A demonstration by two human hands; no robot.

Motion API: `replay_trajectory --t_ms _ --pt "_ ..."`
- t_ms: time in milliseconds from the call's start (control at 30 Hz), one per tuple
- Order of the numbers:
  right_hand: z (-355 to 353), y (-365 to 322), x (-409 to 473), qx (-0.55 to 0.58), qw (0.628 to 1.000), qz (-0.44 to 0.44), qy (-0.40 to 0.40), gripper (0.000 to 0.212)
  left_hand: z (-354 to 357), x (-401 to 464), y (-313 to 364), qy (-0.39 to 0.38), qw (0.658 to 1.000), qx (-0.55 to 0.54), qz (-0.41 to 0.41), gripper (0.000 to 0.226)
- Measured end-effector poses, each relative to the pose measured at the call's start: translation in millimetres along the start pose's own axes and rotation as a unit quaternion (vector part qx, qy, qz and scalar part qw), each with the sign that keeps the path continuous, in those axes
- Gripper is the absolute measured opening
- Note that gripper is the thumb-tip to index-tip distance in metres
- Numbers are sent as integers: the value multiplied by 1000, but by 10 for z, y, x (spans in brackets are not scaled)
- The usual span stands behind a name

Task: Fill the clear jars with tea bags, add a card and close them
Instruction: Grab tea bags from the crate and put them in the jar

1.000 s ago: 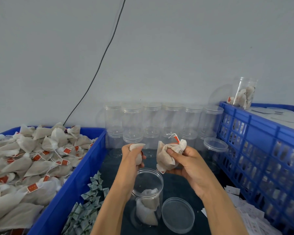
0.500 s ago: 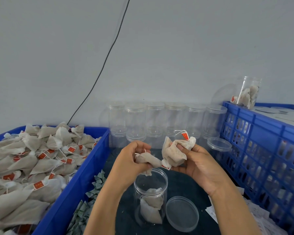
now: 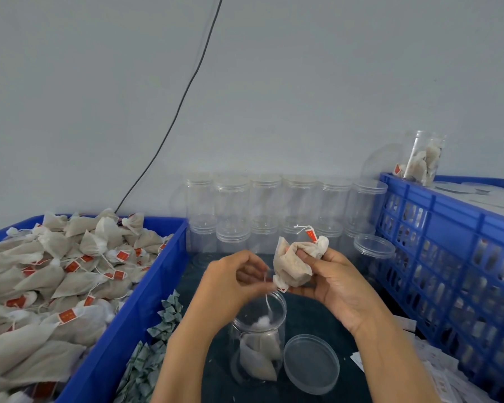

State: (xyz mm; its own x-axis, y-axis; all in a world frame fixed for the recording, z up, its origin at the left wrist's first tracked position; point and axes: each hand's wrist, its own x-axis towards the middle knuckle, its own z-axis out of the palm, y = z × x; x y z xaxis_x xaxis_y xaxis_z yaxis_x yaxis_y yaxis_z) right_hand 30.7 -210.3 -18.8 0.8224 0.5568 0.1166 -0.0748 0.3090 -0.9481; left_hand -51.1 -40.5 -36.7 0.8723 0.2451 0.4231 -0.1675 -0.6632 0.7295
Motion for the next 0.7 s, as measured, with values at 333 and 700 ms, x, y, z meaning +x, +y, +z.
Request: replay_trajectory --t_ms 333,700 --pt "210 47 -7 15 999 16 -38 35 -63 -33 137 -10 994 -107 -6 54" --pt "75 64 15 24 999 33 -6 11 -210 -48 72 23 992 -116 -46 28"
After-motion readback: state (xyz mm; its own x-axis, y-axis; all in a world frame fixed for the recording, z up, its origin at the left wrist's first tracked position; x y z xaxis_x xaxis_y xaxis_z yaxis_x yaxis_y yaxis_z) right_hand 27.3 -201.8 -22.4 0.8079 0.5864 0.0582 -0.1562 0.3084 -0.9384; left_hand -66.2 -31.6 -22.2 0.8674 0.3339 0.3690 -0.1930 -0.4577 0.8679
